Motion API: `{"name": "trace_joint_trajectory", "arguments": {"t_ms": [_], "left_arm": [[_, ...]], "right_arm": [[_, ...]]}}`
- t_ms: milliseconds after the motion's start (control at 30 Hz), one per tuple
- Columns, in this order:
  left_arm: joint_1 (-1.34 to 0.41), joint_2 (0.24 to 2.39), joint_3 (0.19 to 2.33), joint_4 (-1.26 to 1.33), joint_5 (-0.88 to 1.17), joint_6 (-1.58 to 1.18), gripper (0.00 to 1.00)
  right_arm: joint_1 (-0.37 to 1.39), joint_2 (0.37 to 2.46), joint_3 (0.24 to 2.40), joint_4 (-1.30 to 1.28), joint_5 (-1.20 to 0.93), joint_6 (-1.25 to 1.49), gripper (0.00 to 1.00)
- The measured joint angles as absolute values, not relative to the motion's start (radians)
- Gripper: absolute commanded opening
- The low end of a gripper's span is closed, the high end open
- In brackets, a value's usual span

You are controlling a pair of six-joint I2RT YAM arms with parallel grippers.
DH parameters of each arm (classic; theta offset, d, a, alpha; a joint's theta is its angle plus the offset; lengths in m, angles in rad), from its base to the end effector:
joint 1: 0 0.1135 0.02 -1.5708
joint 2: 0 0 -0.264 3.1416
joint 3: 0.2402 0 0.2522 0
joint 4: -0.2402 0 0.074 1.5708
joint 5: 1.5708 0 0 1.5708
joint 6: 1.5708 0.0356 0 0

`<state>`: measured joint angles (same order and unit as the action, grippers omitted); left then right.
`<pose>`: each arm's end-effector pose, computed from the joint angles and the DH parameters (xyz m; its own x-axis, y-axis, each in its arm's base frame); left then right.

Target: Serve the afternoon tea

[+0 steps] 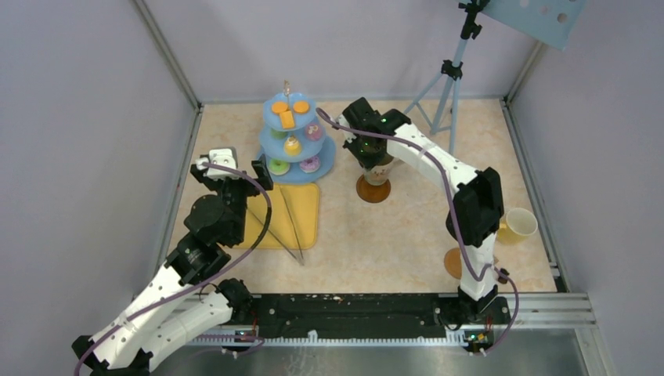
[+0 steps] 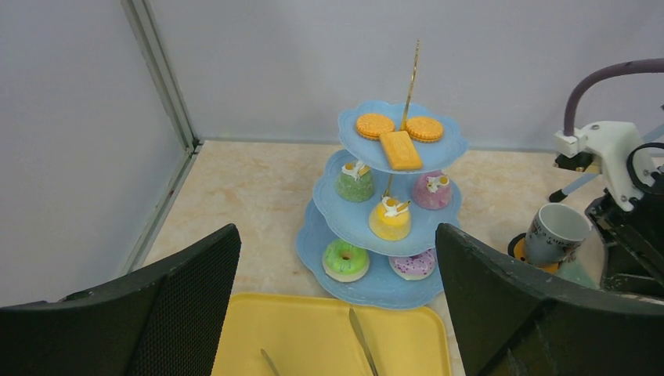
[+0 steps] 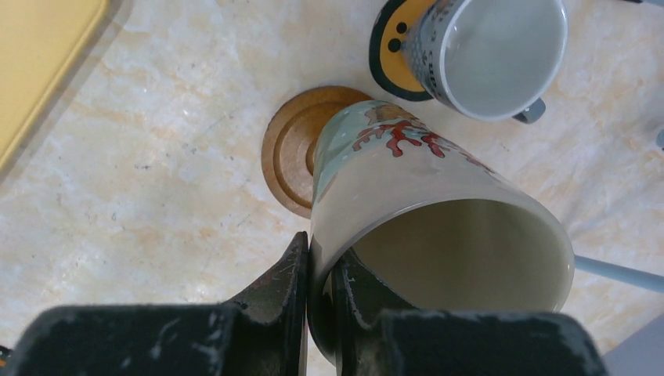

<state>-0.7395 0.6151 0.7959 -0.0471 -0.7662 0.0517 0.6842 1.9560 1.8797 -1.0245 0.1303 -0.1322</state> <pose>0.1151 -0.0716 0.3822 0.0972 -0.0383 -0.9945 -0.0272 0.9988 -0.0411 0.3265 0.2603 0.3019 -0.6083 -0.6648 -0.4337 -0.6671 0.7242 -0.1745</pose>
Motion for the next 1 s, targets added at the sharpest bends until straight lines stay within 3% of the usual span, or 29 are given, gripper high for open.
{"name": "trace_joint_trajectory", "arguments": {"t_ms": [400,1000], "left_arm": [[-0.739,0.604,0.796,-0.048,-0.767,0.052,0.99],[-0.739,0.604,0.796,-0.045,-0.766,0.052,0.99]], "right_arm": [[0.712,2.071,1.971,-1.116,0.13,-0.119,0.0],[0.738,2.082,1.971,-1.119,0.149,-0.094,0.0]]}}
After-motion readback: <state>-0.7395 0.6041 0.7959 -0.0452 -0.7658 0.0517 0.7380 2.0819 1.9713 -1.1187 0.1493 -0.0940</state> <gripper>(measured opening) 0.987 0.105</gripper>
